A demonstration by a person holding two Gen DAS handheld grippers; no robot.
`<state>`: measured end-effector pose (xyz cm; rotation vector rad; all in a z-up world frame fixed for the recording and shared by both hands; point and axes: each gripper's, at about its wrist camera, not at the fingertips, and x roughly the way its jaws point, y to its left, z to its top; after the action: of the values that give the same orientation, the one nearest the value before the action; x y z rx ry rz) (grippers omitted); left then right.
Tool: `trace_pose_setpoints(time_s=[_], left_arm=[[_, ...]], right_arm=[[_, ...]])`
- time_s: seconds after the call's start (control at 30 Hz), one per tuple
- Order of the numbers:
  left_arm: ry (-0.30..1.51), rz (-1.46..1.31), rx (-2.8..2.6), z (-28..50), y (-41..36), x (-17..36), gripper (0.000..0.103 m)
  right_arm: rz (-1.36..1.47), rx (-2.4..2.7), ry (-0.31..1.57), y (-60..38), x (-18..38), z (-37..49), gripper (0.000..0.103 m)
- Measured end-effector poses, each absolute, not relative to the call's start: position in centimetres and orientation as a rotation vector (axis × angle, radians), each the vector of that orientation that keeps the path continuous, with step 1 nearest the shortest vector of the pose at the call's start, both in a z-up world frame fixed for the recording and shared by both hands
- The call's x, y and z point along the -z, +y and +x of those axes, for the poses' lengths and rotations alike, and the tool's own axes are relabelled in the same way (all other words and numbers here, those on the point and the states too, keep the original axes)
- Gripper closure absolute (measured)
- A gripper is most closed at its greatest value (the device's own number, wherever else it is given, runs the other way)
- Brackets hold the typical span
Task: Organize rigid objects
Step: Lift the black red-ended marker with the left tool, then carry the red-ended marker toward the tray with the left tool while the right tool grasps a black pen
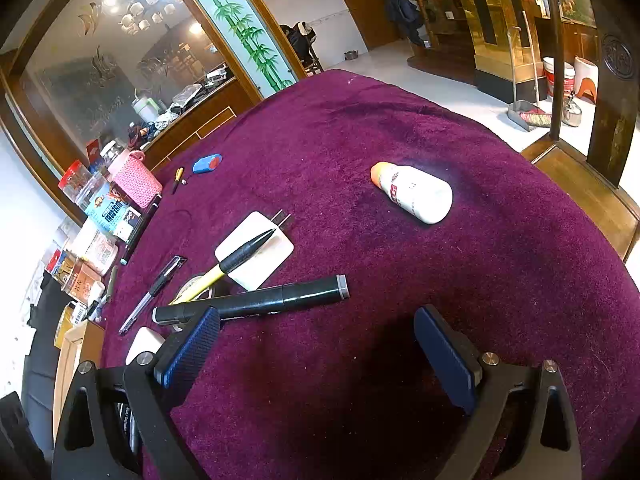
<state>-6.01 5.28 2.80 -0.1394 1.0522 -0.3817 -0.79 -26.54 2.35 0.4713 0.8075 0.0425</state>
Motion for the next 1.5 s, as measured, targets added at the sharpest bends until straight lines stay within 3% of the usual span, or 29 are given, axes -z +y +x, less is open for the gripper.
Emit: trace_pose_setpoints(time_s=[0.1,0.23,0.27,0.33,0.37,0.4,0.8,0.97,1.2,1.3,1.5], left_arm=[[1.049,-0.138,0.385,-6.0,4.9,-2.8,0.043],[1.058,-0.112,0.378,-5.9,4.2,-2.9,0.039],[1.062,-0.119,0.375,-5.8,4.4,-2.9,0.04],[1.064,-0.126,0.342,-5.6,5.1,-3.0,0.058],[1.063,-0.113,0.321,-5.6,5.3,-2.9,0.072],[1.063,-0.108,0.305,-5.4,5.7,-2.8,0.077],[1.052,0.048,0.238,-4.0,3.2,-2.7,0.076],[1.042,0.099,0.213,-4.1,3.0,-2.7,0.086],[1.001,0.129,0.166,-2.5,1.6,-2.5,0.081],[0.998,0.055,0.202,-2.7,2.7,-2.6,0.089],[0.885,-0.164,0.346,-7.5,7.3,-6.4,0.089]], right_arm=[[0.472,-0.043,0.807,-26.6,-2.4,-0.8,0.004],[0.475,-0.044,0.806,-26.5,-2.4,-0.8,0.004],[0.477,-0.045,0.806,-26.5,-2.3,-0.8,0.004],[0.48,-0.046,0.805,-26.5,-2.3,-0.8,0.004],[0.48,-0.046,0.805,-26.5,-2.3,-0.8,0.004],[0.479,-0.045,0.805,-26.5,-2.3,-0.8,0.004],[0.491,-0.052,0.801,-26.7,-2.3,-0.9,0.004],[0.496,-0.054,0.799,-26.7,-2.4,-1.0,0.004],[0.493,-0.054,0.801,-26.8,-2.5,-1.0,0.004],[0.494,-0.054,0.8,-26.8,-2.5,-1.0,0.004],[0.486,-0.051,0.803,-26.7,-2.5,-1.0,0.004]])
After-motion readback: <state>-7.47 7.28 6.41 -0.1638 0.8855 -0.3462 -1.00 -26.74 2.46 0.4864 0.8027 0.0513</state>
